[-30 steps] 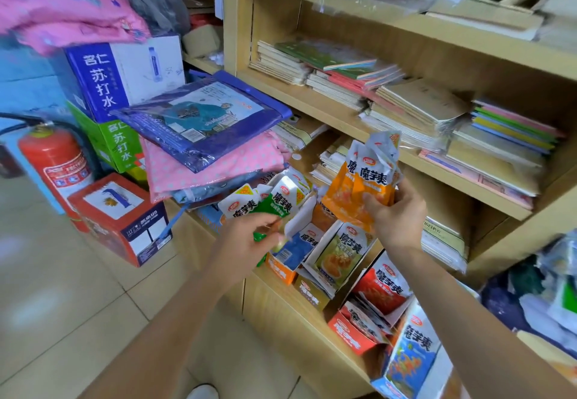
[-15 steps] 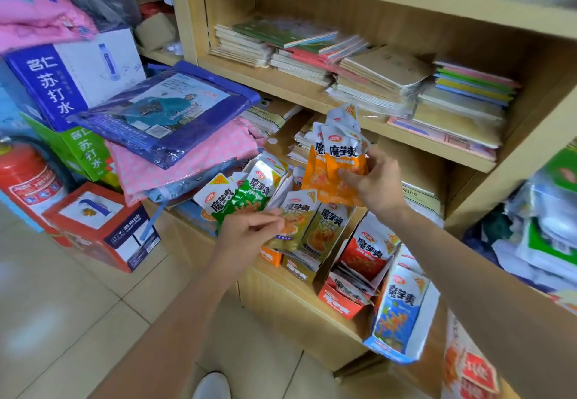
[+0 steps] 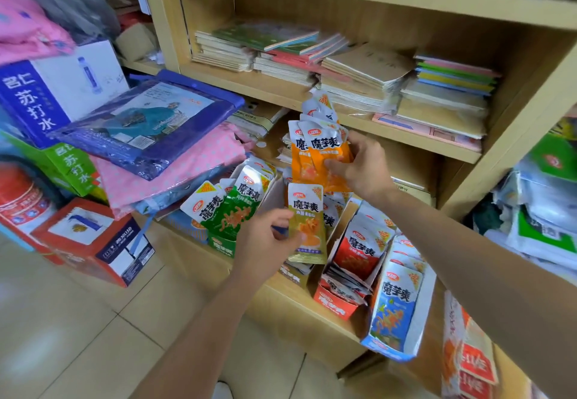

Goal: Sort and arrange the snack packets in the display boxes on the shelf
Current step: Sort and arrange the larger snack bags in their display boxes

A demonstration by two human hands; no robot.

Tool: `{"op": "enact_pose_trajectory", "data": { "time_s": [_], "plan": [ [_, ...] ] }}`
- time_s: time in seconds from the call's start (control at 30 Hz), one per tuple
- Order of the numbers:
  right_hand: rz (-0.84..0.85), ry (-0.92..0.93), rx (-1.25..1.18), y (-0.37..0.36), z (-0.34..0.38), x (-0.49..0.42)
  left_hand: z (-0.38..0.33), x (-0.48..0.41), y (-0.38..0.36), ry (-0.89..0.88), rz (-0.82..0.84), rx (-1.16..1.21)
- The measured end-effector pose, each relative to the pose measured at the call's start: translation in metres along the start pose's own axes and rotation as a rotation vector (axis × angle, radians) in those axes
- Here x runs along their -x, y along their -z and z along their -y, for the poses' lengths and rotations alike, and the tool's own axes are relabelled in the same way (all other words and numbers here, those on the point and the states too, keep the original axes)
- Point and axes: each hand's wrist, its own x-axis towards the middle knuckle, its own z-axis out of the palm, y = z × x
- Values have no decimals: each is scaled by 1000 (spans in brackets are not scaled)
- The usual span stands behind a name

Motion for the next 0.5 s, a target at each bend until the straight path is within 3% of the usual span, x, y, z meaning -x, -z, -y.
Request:
{"op": "enact_pose_trajectory", "data": {
  "time_s": [0.13,0.27,0.5],
  "plan": [
    [-16,25,-18,1,-2,2,4,4,4,-127,86,-168],
    [-22,37,-16,-2,-1,2,21,-1,15,-89,311,-194],
    [-30,72,40,-6,-2,4,-3,-10,3,-6,477,-634]
  ]
}}
